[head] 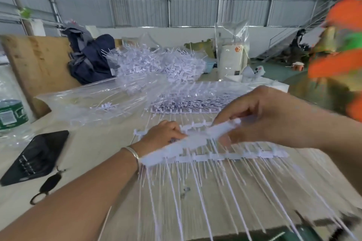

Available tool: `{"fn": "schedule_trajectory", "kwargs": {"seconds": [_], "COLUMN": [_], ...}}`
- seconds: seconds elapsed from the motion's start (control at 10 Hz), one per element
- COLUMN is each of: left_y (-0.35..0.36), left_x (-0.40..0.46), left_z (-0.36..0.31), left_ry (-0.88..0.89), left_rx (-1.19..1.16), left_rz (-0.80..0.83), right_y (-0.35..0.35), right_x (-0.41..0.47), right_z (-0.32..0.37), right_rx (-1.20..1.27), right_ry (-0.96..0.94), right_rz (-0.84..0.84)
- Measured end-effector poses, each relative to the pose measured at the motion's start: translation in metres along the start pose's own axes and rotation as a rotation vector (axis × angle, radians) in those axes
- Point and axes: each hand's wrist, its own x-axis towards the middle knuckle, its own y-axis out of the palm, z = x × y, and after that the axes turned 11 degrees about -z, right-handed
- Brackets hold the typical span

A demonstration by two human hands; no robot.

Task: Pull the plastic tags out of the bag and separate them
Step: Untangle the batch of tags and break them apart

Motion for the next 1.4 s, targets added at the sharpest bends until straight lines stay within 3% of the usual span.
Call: {"fn": "schedule_trajectory", "kwargs": {"seconds": [0.1, 0.2, 0.3, 0.4, 0.5, 0.6, 0.7, 0.8, 0.9, 1.0, 1.1, 1.2, 1.3, 1.4], "left_y": [-0.007, -0.018, -0.016, -0.020, -0.037, -0.047, -0.038, -0.030, -0.034, -0.040, -0.042, -0.042, -0.042, -0.040], "left_x": [0.012, 0.008, 0.009, 0.019, 0.035, 0.046, 0.046, 0.038, 0.032, 0.028, 0.026, 0.024, 0.022, 0.020], "left_z": [0.004, -0.008, -0.017, -0.027, -0.024, -0.013, -0.007, -0.007, -0.001, -0.002, -0.009, -0.011, -0.007, -0.009], "left_ry": [0.462, 0.273, 0.266, 0.087, -0.301, -0.516, -0.613, -0.645, -0.650, -0.595, -0.535, -0.479, -0.450, -0.417], "left_rx": [-0.385, -0.112, -0.186, -0.507, -1.029, -1.438, -1.584, -1.624, -1.666, -1.574, -1.415, -1.208, -1.129, -1.133], "left_rz": [0.036, -0.104, -0.125, -0.113, -0.137, -0.092, -0.101, -0.086, -0.174, -0.157, -0.106, -0.150, -0.190, -0.191], "right_y": [-0.029, -0.046, -0.039, -0.012, 0.011, 0.026, 0.040, 0.042, 0.042, 0.048, 0.054, 0.061, 0.072, 0.087], "right_x": [0.001, 0.018, 0.046, 0.077, 0.101, 0.114, 0.120, 0.124, 0.118, 0.100, 0.089, 0.087, 0.087, 0.089], "right_z": [0.014, 0.013, -0.007, -0.042, -0.080, -0.107, -0.122, -0.127, -0.136, -0.153, -0.165, -0.164, -0.155, -0.136], "right_rx": [-0.056, -0.191, -0.311, -0.393, -0.408, -0.331, -0.298, -0.371, -0.374, -0.473, -0.630, -0.722, -0.729, -0.398], "right_ry": [-0.036, -0.039, -0.009, 0.018, 0.069, 0.130, 0.176, 0.227, 0.231, 0.200, 0.228, 0.158, 0.036, -0.036], "right_rz": [-0.136, -0.246, -0.267, -0.174, -0.127, -0.089, -0.048, -0.040, -0.166, -0.331, -0.260, -0.374, -0.512, -0.478]}}
